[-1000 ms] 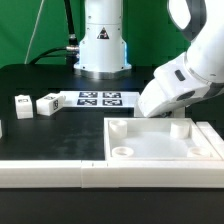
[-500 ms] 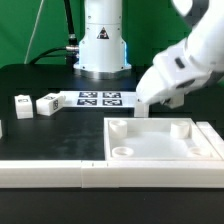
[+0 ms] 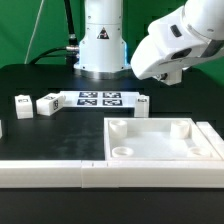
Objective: Assemble one leg
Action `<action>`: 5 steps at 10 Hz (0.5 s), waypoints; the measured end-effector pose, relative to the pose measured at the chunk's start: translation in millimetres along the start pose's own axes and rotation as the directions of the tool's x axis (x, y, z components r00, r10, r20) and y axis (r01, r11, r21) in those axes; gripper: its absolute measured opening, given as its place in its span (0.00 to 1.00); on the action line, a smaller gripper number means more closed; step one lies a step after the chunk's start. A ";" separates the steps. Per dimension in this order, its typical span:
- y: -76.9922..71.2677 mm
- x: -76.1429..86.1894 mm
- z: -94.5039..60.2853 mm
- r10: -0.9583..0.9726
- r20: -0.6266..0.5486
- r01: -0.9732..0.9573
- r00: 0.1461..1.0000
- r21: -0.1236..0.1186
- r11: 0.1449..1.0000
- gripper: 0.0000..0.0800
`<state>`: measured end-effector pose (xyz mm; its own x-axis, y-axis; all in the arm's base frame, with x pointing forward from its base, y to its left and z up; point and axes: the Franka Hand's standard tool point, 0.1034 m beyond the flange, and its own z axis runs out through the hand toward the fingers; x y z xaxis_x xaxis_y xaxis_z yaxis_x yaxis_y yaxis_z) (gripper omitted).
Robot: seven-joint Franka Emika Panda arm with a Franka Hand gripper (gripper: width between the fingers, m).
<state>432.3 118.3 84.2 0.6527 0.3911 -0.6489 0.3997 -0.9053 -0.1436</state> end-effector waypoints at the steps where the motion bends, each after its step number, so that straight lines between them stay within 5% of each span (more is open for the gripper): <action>1: 4.6 8.2 -5.1 0.006 -0.122 -0.008 0.992 -0.017 1.000 0.36; 3: 10.4 11.7 -12.0 -0.018 -0.240 0.011 0.971 -0.029 1.000 0.36; 5: 18.0 15.5 -43.1 -0.025 -0.352 0.005 0.936 -0.056 0.998 0.36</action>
Offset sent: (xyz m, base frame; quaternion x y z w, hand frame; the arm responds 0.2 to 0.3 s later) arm 0.0412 0.0051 0.0305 -0.0024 0.1173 -0.0387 0.9923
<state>477.4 115.2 103.7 0.8275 0.4465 -0.3403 0.4385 -0.8926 -0.1049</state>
